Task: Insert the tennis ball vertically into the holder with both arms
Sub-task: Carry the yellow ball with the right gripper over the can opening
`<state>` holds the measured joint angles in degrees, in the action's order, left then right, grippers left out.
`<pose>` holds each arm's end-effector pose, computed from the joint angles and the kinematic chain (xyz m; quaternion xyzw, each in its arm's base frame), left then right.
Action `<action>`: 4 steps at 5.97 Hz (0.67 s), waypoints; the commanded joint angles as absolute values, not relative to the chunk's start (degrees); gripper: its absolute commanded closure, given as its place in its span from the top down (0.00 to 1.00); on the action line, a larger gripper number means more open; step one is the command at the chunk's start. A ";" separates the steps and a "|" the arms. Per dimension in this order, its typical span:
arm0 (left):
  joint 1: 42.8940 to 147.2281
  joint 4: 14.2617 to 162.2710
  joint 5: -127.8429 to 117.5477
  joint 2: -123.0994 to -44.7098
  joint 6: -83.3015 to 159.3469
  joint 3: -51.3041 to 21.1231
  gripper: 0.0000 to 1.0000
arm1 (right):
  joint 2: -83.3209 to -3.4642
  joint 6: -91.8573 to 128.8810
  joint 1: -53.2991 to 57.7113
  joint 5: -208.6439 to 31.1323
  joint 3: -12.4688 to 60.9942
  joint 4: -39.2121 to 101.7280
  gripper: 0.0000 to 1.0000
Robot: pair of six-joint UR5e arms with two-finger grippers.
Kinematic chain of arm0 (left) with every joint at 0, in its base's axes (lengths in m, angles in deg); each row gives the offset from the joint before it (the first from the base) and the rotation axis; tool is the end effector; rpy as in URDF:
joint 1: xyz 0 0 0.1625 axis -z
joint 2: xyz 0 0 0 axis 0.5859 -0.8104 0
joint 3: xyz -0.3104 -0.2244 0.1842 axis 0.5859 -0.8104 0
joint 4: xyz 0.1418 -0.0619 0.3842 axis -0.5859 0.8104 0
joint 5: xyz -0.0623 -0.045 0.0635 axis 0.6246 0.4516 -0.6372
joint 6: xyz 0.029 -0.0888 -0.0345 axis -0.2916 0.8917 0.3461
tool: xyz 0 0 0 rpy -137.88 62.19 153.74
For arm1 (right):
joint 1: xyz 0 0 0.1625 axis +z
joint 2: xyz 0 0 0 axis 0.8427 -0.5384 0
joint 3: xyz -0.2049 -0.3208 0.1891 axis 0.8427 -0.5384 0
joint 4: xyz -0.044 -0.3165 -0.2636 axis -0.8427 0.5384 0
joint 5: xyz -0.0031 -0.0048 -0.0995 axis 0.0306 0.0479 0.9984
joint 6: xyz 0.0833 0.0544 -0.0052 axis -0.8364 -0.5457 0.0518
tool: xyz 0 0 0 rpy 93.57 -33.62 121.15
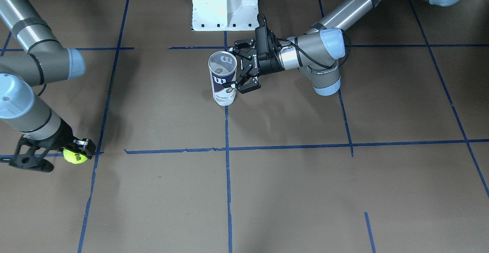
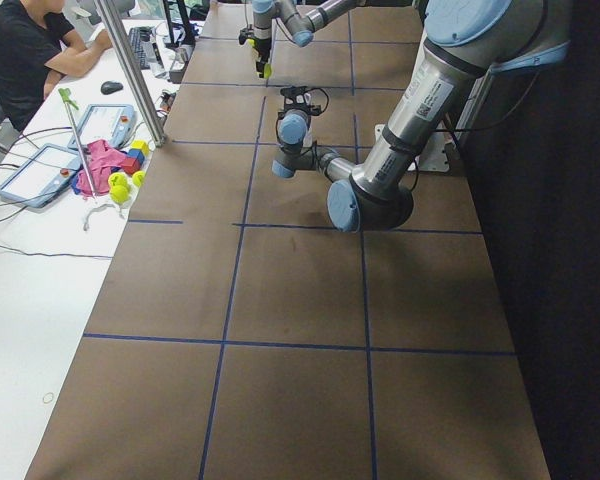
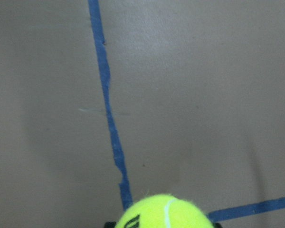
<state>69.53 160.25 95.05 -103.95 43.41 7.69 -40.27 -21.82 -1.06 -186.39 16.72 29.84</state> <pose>0.5184 -0.4423 0.2430 0.5516 0.6187 0.3787 0.4118 -0.3025 -0.6037 0.4441 0.0151 -0.3748 0.1115 0.9203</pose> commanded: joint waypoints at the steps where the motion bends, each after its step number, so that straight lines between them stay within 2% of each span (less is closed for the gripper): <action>1: 69.53 160.25 95.05 -104.04 43.42 7.76 0.99 | -39.43 -24.82 -1.24 -188.52 35.04 46.40 0.00; 2: 69.53 160.25 95.05 -104.04 43.42 7.76 0.99 | -36.37 -36.85 -5.53 -187.99 42.29 49.49 0.00; 3: 69.53 160.16 94.96 -104.12 43.42 7.76 0.98 | -31.73 -46.02 -9.40 -186.86 42.80 49.52 0.00; 4: 69.53 160.16 94.96 -103.95 43.42 7.85 0.85 | -28.64 -50.29 -11.61 -185.98 42.97 49.61 0.00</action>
<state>69.53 160.18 94.98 -104.04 43.42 7.80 -32.06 -44.43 -8.89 -186.87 42.08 49.13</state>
